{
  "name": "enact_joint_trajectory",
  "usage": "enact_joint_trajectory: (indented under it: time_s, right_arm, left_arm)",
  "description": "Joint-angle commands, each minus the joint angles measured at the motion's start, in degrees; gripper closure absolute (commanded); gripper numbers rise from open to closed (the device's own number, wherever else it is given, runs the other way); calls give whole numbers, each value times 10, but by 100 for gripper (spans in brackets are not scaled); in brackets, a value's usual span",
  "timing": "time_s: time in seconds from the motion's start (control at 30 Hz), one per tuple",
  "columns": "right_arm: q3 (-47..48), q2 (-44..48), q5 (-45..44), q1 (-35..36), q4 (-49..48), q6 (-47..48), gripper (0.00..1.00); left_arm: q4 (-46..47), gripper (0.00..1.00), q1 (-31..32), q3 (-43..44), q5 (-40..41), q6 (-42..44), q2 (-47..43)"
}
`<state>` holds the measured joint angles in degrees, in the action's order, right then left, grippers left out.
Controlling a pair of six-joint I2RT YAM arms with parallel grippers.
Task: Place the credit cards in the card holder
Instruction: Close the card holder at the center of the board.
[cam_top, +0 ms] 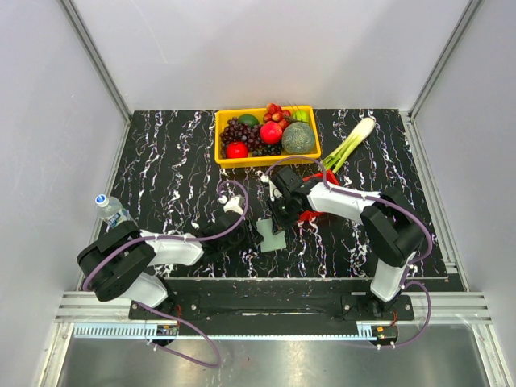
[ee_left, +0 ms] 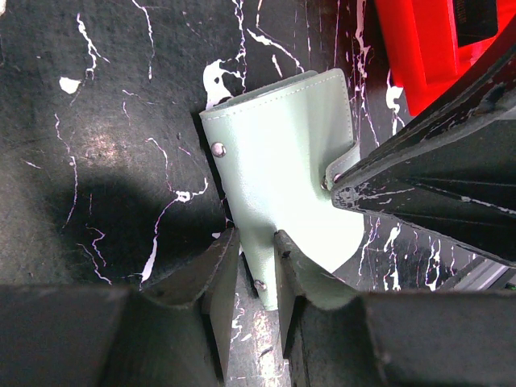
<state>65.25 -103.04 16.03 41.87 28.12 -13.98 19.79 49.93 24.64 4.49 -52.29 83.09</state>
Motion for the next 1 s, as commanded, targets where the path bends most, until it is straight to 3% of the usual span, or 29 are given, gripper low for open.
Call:
enact_joint_trajectory:
  time_s: [0.0,0.5,0.83,0.97]
  right_arm:
    - [-7,-21,-46,-4,-6,3,100]
    - [-31,-54,-21,-9,-39,1,100]
    - [-108,-44,71,-62,-132,-32,100]
    - [-130,-37,130,-72,-185,-43,83]
  left_arm:
    - [9,72,1,12,-9,11,9]
    - [8,72,1,8,-7,11,8]
    - [14,72,0,5,-7,11,11]
    - [12,72,1,10,-6,17,8]
